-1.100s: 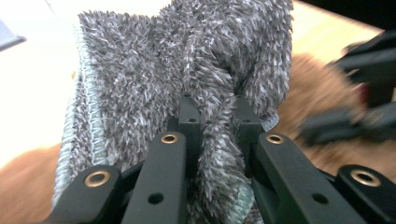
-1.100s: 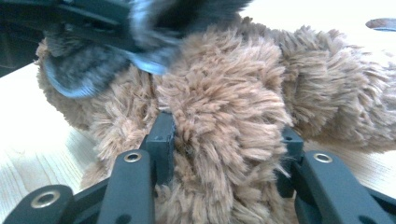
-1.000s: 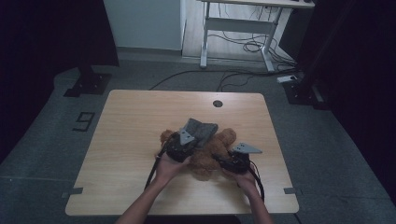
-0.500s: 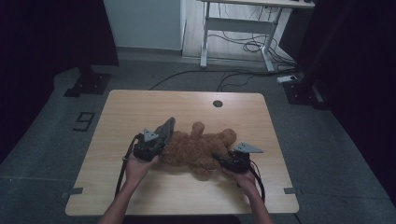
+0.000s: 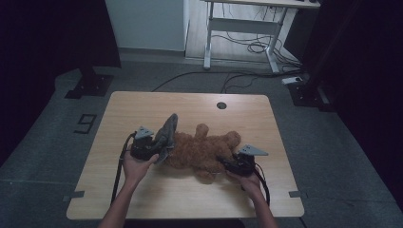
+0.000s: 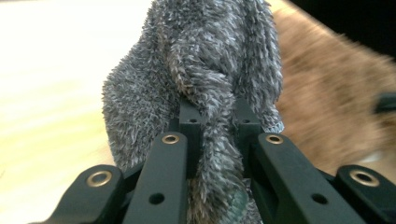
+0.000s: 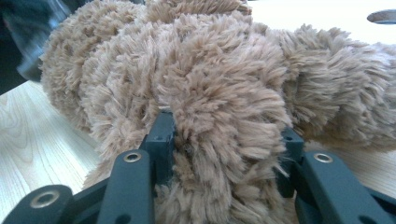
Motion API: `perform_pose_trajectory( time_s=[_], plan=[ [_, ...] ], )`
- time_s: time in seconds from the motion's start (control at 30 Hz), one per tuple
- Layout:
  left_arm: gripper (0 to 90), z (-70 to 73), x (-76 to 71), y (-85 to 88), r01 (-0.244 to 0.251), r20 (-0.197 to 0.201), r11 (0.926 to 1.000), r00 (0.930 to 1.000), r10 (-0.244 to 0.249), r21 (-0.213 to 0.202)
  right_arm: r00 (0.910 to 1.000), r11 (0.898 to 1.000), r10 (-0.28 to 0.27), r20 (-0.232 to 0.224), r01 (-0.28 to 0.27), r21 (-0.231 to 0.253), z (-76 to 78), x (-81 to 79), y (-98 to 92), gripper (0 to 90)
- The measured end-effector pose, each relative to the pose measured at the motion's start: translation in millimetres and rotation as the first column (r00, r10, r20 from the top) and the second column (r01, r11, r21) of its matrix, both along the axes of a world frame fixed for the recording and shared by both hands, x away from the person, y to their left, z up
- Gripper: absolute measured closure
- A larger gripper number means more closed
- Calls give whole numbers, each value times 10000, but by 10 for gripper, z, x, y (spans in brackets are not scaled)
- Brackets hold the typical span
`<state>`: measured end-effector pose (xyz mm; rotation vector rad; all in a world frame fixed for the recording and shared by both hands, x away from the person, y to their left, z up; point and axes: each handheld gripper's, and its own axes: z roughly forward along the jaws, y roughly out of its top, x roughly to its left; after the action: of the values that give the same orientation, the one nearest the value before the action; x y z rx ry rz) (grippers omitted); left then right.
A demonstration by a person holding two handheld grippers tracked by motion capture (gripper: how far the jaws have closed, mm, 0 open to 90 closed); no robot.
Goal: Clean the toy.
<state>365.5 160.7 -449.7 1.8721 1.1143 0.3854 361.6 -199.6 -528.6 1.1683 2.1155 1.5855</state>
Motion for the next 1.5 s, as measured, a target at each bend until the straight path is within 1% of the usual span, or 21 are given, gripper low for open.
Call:
perform_pose_trajectory(
  time_s=[0.13, 0.23, 0.33, 0.43, 0.5, 0.57, 0.6, 0.63, 0.7, 0.77, 0.9, 0.97, 1.03, 1.13, 1.17, 1.2, 1.23, 1.3, 1.4, 1.47, 1.5],
  plan=[
    [791, 129, -36, -301, 620, 363, 9978, 9974, -628, 232, 10000, 10000, 10, -4, -10, 0, 1, -2, -1, 544],
    [791, 174, -56, -612, 1298, 450, 9909, 9903, -1313, 354, 10000, 10000, 25, -19, -25, 6, 1, 3, -4, 544],
    [791, 192, -66, -991, 2086, 381, 9777, 9771, -2093, 226, 10000, 10000, -2, -20, 3, 23, 0, 2, 0, 543],
    [790, 168, -73, -1430, 2746, 330, 9594, 9603, -2770, 638, 10000, 10000, -35, -25, 35, 11, 1, -4, 3, 543],
    [790, 87, -41, -1722, 3066, 110, 9462, 9509, -3093, 1034, 10000, 10000, -34, 11, 34, -56, 3, -8, 4, 544],
    [789, -33, 0, -1899, 3110, -199, 9372, 9499, -3119, 1580, 9999, 9999, -110, 42, 110, -105, 4, -19, 16, 544],
    [789, -96, 15, -1956, 3057, -181, 9357, 9514, -3074, 1764, 9999, 9998, -126, 51, 127, -167, 5, -24, 20, 545],
    [789, -108, 17, -1958, 3030, -140, 9373, 9522, -3052, 1721, 9998, 9991, -206, 50, 208, -357, 1, -27, 28, 546],
    [790, -103, 24, -1917, 3045, -126, 9381, 9517, -3067, 1649, 9997, 9995, -231, 37, 232, -222, -15, -22, 15, 546],
    [794, -100, 35, -1828, 2926, -73, 9427, 9554, -2953, 1601, 9997, 9994, -219, 117, 222, -279, -13, -30, 22, 546],
    [796, -93, 53, -1604, 2426, 107, 9573, 9689, -2473, 1573, 9994, 9990, -265, 220, 273, -368, -7, -36, 41, 546],
    [797, -82, 61, -1501, 2155, 230, 9608, 9746, -2228, 1744, 9995, 9990, -278, 174, 284, -337, -6, -41, 39, 546],
    [797, -58, 71, -1383, 1930, 220, 9651, 9796, -1999, 1770, 9994, 9990, -288, 188, 294, -327, -5, -45, 39, 546],
    [797, -25, 64, -1212, 1513, 433, 9637, 9854, -1645, 2199, 9996, 9994, -246, 112, 249, -221, -5, -38, 26, 546],
    [797, -23, 68, -1126, 1396, 434, 9654, 9873, -1526, 2201, 9997, 9996, -224, 77, 226, -197, -5, -35, 20, 546],
    [797, -28, 71, -1033, 1227, 447, 9699, 9898, -1350, 2105, 9998, 9996, -208, 80, 210, -165, -7, -33, 18, 546],
    [797, -36, 71, -904, 1026, 444, 9773, 9926, -1126, 1853, 9998, 9997, -203, 82, 204, -157, -8, -33, 17, 546],
    [797, -37, 65, -716, 798, 397, 9859, 9955, -865, 1473, 9998, 9997, -184, 100, 186, -134, -8, -36, 19, 546],
    [798, -38, 59, -442, 260, 447, 9885, 9985, -330, 1488, 9998, 9998, -180, 90, 180, -69, -12, -34, 17, 546],
    [798, -65, 87, -297, 100, 164, 9926, 9998, -120, 1210, 9998, 9998, -189, 80, 189, -51, -15, -33, 16, 546],
    [798, -84, 100, -246, 13, 86, 9926, 10000, -23, 1212, 9998, 9998, -198, 80, 198, -45, -15, -33, 17, 546]
  ],
)
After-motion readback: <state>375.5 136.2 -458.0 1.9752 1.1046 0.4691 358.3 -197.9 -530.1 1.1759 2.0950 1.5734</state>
